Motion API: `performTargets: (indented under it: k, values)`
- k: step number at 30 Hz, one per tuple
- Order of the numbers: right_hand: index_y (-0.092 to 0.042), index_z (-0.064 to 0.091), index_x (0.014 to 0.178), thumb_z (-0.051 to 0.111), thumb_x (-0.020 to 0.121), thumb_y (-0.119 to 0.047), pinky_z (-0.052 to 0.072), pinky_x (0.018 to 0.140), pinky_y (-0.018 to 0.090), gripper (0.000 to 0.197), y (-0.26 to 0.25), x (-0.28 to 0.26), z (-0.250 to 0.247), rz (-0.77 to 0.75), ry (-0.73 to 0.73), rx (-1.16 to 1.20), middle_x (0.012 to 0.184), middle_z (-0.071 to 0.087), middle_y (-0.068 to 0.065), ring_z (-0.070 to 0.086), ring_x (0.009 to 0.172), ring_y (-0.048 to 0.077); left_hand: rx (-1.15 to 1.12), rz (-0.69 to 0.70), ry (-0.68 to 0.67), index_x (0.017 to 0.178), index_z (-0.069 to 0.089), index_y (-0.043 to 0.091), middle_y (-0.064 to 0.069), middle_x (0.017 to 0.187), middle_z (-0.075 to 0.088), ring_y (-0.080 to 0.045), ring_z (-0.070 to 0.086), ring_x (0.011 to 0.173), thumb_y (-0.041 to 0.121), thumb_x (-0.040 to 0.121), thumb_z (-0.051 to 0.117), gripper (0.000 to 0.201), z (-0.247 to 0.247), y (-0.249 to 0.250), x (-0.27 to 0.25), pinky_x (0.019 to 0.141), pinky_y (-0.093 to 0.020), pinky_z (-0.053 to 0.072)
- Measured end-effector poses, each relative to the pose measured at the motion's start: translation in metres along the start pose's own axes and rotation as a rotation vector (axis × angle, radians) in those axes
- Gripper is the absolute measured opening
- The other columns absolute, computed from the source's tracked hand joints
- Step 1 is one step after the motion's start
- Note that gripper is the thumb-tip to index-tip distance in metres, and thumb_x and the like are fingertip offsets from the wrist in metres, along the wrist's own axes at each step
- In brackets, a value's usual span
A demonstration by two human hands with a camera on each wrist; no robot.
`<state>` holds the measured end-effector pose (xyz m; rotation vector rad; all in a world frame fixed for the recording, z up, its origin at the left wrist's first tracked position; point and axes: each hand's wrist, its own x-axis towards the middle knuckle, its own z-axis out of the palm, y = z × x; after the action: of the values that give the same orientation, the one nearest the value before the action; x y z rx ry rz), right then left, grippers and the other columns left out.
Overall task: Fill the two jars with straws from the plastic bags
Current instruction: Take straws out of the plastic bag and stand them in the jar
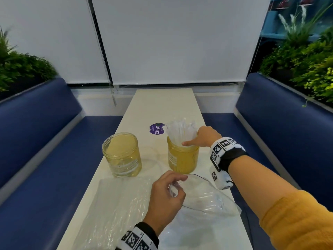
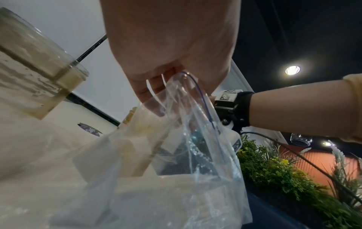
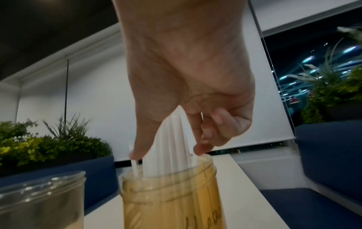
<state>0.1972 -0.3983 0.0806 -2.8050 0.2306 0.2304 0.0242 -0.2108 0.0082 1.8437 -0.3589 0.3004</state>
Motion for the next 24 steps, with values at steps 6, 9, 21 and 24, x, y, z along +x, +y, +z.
performTargets:
  k: [6,9,21,24]
  values:
    - [-0.018,0.073,0.089,0.066,0.085,-0.050,0.053,0.070,0.033,0.033,-0.006,-0.060,-0.036,-0.058,0.263,0.016,0.095,0.072,0.003,0.068,0.086,0.024,0.015,-0.026,-0.109,0.110,0.073,0.024,0.017,0.104,0.067,-0.010,0.064,0.088,0.008,0.071,0.064,0.043,-0.005,0.002,0.015,0.065,-0.010,0.043]
    - [-0.015,0.075,0.070,0.059,0.090,-0.033,0.055,0.066,0.031,0.031,-0.012,-0.107,-0.045,-0.161,-0.021,0.096,0.062,0.070,-0.001,0.062,0.058,0.013,0.086,0.010,-0.172,0.115,0.071,0.023,0.022,0.107,0.063,-0.008,0.058,0.086,0.013,0.065,0.062,0.052,-0.006,0.007,0.025,0.070,-0.008,0.041]
    - [-0.020,0.047,0.143,0.046,0.100,-0.039,0.041,0.107,0.042,0.047,0.016,-0.136,0.077,-0.128,-0.272,-0.494,0.141,0.053,0.009,0.045,0.132,0.028,0.102,0.097,-0.272,0.129,0.067,0.019,0.013,0.125,0.060,-0.014,0.060,0.083,0.004,0.065,0.057,0.066,-0.010,0.024,0.029,0.078,-0.023,0.050]
    - [-0.025,0.051,0.141,0.047,0.102,-0.036,0.044,0.103,0.040,0.041,0.020,-0.137,0.077,-0.166,-0.263,-0.485,0.138,0.055,0.007,0.054,0.125,0.028,0.135,0.093,-0.277,0.133,0.063,0.021,0.014,0.129,0.056,-0.021,0.059,0.089,0.002,0.070,0.062,0.066,-0.015,0.021,0.025,0.088,-0.026,0.052]
